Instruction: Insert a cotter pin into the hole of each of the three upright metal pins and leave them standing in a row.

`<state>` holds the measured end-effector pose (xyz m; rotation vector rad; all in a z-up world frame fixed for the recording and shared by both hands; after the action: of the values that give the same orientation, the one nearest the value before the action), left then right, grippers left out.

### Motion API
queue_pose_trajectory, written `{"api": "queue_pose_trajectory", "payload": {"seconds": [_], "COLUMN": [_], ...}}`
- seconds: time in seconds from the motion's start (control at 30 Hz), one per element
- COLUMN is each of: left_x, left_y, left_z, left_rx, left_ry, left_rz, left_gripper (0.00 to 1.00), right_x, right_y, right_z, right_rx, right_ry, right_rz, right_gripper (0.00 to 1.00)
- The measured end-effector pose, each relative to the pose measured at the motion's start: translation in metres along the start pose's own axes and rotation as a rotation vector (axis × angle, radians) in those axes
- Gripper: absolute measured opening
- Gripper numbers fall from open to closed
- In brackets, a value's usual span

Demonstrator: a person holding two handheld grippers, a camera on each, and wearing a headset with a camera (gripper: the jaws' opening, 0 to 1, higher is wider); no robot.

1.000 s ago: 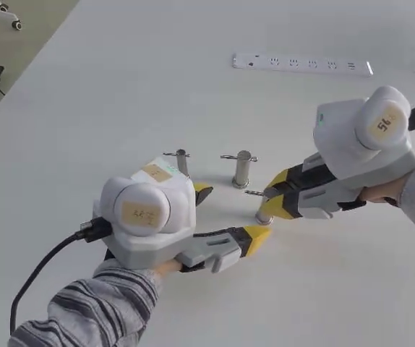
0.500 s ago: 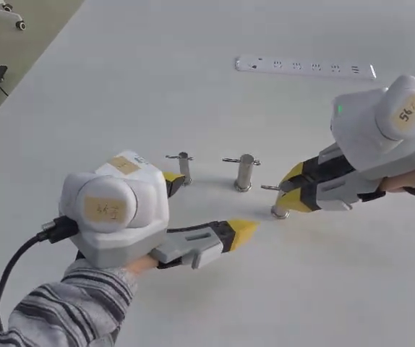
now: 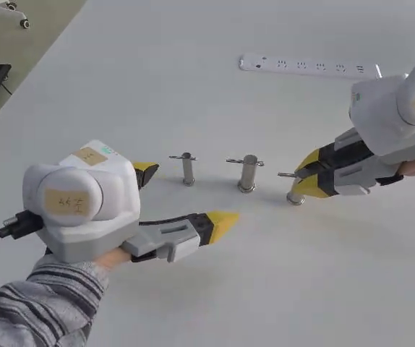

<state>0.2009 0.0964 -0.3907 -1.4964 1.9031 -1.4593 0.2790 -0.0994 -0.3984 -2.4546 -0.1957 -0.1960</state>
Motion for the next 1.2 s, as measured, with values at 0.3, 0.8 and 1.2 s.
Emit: {"api": "queue_pose_trajectory", "payload": {"seconds": [0.3,0.8,1.2], "left_x": [-0.003,-0.008,-0.011], "left_y": [-0.005,-0.002,0.001], "left_z": [-0.005,-0.009,-0.011], "left_rx": [0.020,0.009,0.000], "left_ry": [-0.017,-0.020,-0.025], "left_rz": [-0.024,-0.039,-0.047], "left_gripper": [0.82,0.82,0.82], "right_x": [0.008,0.014,0.016], "right_y": [0.006,0.014,0.014], "right_z": [0.001,0.000,0.001], "right_rx": [-0.015,-0.017,0.001], "right_ry": [0.006,-0.017,-0.039], "right_rz": [0.009,0.032,0.003], "right_gripper": [0.08,0.09,0.09]}}
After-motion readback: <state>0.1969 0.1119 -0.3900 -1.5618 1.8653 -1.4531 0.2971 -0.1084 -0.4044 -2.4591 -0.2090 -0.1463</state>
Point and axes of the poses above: the centre of the closed fingertips' face, and the gripper's own axes: z roughly forward along the fingers, x roughly to its right, y roughly out of its underside, the point moved 6 cm from there along -z, roughly backward along the fingers, and after that the axes turned 13 degrees about -z, right-handed, at the moved point
